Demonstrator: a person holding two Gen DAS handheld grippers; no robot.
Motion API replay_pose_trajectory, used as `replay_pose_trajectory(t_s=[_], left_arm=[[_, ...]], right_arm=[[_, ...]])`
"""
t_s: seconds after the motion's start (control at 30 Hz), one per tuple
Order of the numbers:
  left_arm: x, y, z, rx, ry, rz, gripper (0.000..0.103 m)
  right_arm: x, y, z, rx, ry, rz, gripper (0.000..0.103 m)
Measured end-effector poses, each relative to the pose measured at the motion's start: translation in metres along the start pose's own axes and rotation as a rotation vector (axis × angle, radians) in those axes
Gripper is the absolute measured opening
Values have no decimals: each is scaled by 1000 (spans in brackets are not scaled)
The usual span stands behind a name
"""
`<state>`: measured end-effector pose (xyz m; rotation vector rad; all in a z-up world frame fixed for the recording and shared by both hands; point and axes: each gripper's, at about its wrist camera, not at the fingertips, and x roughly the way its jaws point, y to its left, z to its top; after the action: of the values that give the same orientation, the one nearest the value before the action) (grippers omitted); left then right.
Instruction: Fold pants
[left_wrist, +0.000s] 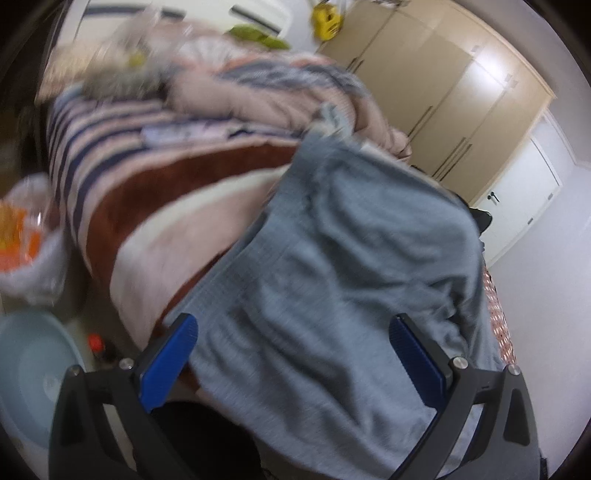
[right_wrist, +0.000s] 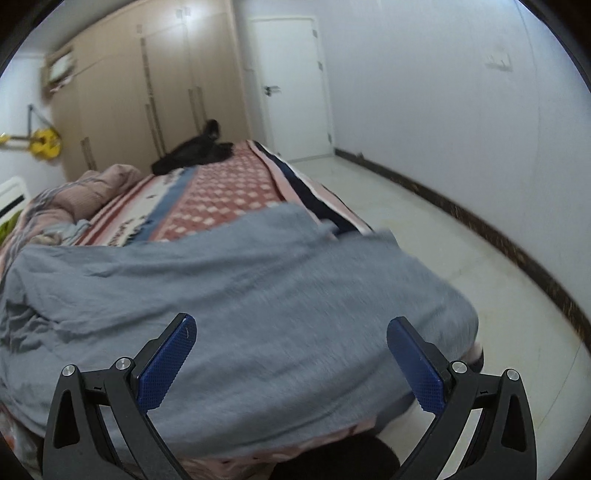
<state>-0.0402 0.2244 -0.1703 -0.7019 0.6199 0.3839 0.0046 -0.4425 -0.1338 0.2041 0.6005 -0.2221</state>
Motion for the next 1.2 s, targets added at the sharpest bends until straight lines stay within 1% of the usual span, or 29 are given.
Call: replay_pose_trajectory(t_s=[0.07,0.2,0.27,0.33,0.4,0.47,0.5,0.57,0.7,0.87,0.93,0.97,1.0,1.03,1.07,1.1,1.17,1.2], left_arm=[[11,15,-7,-41,35,4,102],[28,36,-16,-106,65,-19,100],[37,43,-19,-120,81,-20,95],[45,46,-19,-129,96,-12,86],[53,51,-18,-142,106,-19,84],[59,54,-17,-153,111,-24,79],[58,55,-19,-155,112,-24,75],[59,53,-17,-152,108,-22,71],[56,49,-15,-125,96,-18,58],[52,52,-16,-137,92,-14,45],[48,51,-16,-133,84,-24,28],[46,49,-15,-127,82,-33,23],[45,47,-14,-120,80,-40,15],[43,44,-13,-111,77,-38,11],[42,42,-11,-103,71,-37,10],[40,40,-10,-101,61,-35,8],[31,37,-8,-108,13,-40,6],[25,36,-6,-107,-12,-39,6]], right_arm=[[6,-5,-4,15,17,-8,103],[15,-15,-11,33,45,-21,103],[19,-20,-15,48,60,-26,103],[25,-26,-20,71,85,-29,103],[30,-31,-26,90,105,-25,103],[35,-36,-32,105,124,-25,103],[37,-38,-34,111,131,-27,103],[39,-43,-36,131,140,-22,103],[37,-54,-40,179,146,-19,103],[37,-63,-41,183,154,-29,102],[38,-67,-42,201,162,-14,101],[39,-66,-42,207,164,-7,96],[39,-68,-43,212,165,1,94],[38,-69,-43,215,165,4,94],[37,-71,-45,220,162,4,94],[37,-71,-45,224,161,5,94],[35,-75,-47,237,161,-7,94],[33,-79,-49,241,163,-31,94]])
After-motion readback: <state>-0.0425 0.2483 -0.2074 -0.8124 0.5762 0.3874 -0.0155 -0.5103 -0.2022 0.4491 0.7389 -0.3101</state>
